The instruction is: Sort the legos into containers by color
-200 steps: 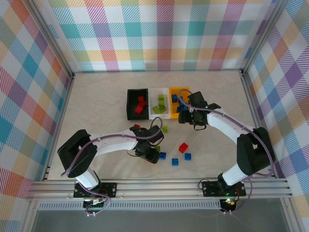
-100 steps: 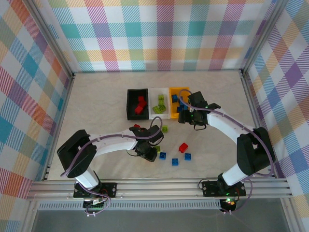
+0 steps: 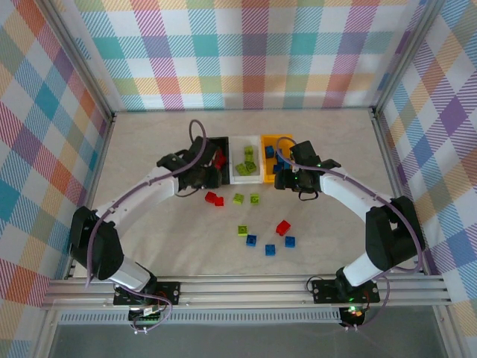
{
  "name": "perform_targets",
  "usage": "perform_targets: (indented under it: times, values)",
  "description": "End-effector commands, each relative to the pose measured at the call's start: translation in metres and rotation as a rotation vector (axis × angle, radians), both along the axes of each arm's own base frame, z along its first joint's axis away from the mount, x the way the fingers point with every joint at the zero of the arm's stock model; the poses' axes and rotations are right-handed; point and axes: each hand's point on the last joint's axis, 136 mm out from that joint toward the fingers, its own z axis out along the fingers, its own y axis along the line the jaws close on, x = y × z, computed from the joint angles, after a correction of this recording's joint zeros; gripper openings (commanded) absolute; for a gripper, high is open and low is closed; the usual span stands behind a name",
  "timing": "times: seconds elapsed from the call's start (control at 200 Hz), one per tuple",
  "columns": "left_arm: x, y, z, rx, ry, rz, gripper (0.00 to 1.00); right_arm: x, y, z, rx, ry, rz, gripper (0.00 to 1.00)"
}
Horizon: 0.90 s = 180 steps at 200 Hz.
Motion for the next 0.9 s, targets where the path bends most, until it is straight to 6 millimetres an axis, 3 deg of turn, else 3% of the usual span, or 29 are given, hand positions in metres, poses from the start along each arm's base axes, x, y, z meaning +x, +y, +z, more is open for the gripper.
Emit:
perform_targets:
  times: [0.0, 0.115, 0.265, 0.495, 0.71, 0.855, 0.895]
  values:
    - [0.035, 0.017, -0.005, 0.052, -0.030, 0.071, 0.27, 0.002, 0.002, 0.005, 0.027, -0.014, -0.005, 0.72]
    - [0.068, 0.018, -0.005, 0.084, -0.061, 0.112, 0.26, 0.000, 0.001, 0.006, 0.030, -0.013, -0.006, 0.72]
    - [0.098, 0.020, -0.020, 0.148, -0.049, 0.152, 0.26, -0.002, 0.001, 0.006, 0.033, -0.013, -0.009, 0.72]
    - [0.122, 0.005, -0.022, 0.126, -0.044, 0.154, 0.50, -0.013, 0.000, -0.001, 0.047, 0.013, 0.000, 0.73]
    - [0.113, -0.011, 0.006, -0.005, -0.075, 0.127, 0.82, -0.027, 0.023, -0.006, 0.112, 0.051, 0.091, 0.76]
    - [0.085, -0.020, 0.029, -0.134, -0.103, 0.105, 0.99, -0.032, 0.056, -0.009, 0.125, 0.046, 0.184, 0.78]
    - [0.075, -0.021, 0.031, -0.163, -0.104, 0.100, 1.00, -0.031, 0.063, -0.010, 0.117, 0.047, 0.200, 0.78]
